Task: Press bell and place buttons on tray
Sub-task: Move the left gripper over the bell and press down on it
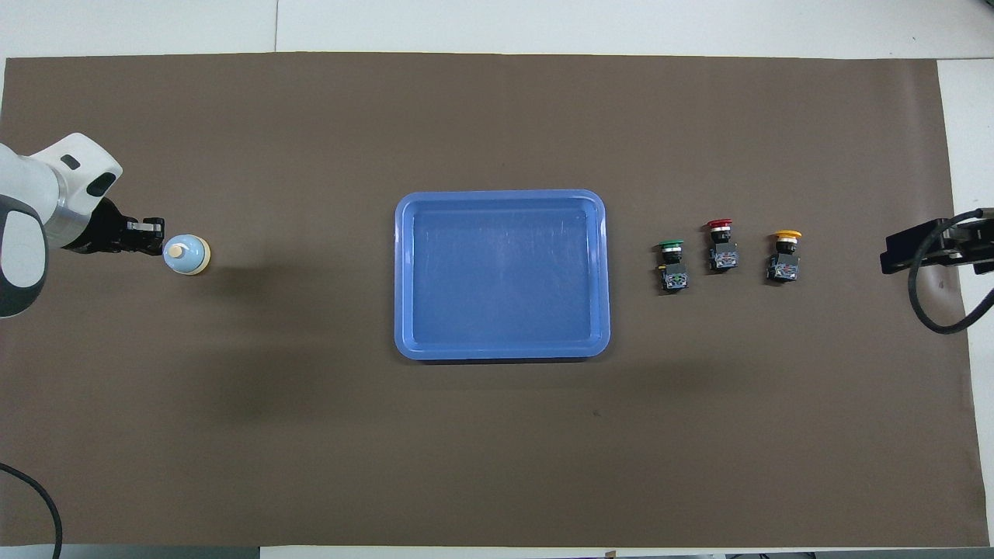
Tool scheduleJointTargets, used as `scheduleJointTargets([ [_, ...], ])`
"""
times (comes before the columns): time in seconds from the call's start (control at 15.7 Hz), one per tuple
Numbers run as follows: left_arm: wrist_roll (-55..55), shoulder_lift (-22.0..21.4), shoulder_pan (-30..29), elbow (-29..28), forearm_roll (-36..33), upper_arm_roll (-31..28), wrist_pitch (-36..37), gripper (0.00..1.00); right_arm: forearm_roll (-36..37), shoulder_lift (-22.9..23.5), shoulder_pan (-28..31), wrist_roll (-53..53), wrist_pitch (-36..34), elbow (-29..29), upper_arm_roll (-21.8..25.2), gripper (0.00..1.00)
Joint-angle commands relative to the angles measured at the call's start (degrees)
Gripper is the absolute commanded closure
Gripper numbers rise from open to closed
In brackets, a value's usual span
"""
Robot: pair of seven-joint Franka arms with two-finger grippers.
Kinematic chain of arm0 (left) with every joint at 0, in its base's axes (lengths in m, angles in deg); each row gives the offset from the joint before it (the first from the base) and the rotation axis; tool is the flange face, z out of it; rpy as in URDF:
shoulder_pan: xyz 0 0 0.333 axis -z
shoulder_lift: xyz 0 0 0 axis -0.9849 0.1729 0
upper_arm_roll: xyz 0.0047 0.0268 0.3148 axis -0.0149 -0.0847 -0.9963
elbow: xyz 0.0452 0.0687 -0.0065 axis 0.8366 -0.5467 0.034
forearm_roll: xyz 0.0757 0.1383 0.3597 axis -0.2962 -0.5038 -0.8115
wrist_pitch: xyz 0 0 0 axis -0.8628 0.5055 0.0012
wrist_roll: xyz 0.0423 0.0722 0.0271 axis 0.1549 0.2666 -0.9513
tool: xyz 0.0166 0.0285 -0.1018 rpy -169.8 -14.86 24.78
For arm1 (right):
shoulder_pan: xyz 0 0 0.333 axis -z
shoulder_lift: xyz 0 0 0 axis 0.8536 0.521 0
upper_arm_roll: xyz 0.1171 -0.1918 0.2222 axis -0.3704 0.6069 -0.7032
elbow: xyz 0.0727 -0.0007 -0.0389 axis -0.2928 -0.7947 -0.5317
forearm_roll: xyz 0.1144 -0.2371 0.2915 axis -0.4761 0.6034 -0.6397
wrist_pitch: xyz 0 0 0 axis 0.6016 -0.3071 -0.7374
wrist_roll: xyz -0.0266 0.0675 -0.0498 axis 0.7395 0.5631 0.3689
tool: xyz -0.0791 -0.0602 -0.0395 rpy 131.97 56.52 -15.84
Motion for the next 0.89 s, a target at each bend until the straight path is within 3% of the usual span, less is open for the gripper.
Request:
scheduleJointTargets([
  [0.0, 1.15, -0.91, -0.73, -4.95, -1.21, 0.12, -5.93, 1.00, -0.51, -1.18, 0.75, 0.87, 0.22, -1.34, -0.53, 0.00],
  [0.45, 1.33, 2.77, -1.08, -6.19, -1.21, 0.12, -11.04, 1.00, -0.51, -1.18, 0.75, 0.87, 0.22, -1.34, -0.53, 0.00],
  [0.83, 1.85, 2.96, -0.99, -4.97, -1.21, 0.12, -8.95, 1.00, -0.51, -1.18, 0.75, 0.87, 0.22, -1.34, -0.53, 0.00],
])
